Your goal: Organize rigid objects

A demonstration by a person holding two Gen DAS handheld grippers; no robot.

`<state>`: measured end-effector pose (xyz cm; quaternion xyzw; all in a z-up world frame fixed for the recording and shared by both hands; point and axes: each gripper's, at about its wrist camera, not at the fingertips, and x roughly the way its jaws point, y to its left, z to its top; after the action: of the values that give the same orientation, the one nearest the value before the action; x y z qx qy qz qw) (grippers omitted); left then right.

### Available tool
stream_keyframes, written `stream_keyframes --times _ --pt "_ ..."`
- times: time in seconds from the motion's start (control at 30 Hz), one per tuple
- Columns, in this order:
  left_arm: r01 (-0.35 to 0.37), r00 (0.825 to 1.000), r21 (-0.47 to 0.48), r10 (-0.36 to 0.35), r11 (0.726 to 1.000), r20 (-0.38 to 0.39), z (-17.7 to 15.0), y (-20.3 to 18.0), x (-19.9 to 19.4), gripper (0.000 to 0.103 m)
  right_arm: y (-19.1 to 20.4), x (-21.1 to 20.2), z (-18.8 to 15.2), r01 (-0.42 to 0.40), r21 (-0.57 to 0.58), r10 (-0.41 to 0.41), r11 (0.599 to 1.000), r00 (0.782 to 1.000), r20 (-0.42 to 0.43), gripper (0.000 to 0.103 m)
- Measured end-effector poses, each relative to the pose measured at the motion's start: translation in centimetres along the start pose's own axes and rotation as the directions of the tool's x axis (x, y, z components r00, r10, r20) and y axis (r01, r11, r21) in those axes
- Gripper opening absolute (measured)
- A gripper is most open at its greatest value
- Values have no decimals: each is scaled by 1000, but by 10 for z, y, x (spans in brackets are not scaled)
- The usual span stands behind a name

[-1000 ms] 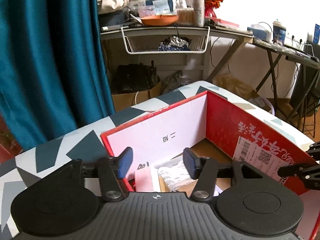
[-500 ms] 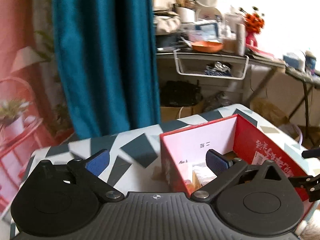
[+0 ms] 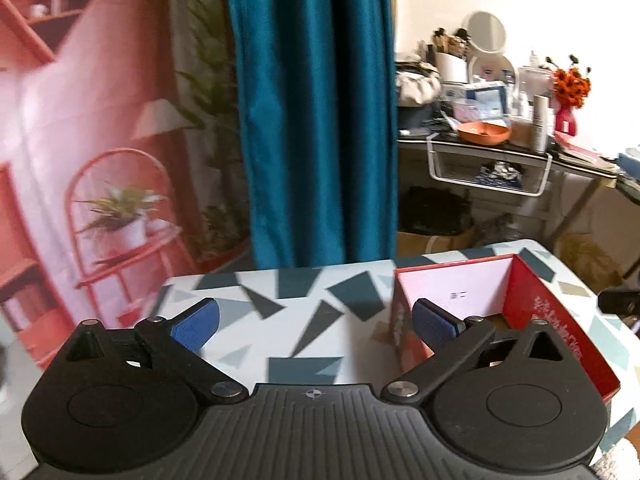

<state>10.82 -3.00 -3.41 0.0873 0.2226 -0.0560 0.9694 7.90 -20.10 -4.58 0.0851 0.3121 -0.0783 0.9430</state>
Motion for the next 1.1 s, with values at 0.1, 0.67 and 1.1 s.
stream_keyframes --times 0.1,0.67,1.1 --pt "3 1000 -22 -3 1000 5 -1 4 -22 103 8 -23 1 -1 -1 1 1000 999 37 103" --pt "-99 994 -88 103 991 47 -18 22 -109 103 32 -118 -20 31 -32 -27 999 990 139 103" --pt "-89 994 -93 94 992 49 -24 20 -117 103 25 -134 -32 55 -14 -53 998 989 140 103"
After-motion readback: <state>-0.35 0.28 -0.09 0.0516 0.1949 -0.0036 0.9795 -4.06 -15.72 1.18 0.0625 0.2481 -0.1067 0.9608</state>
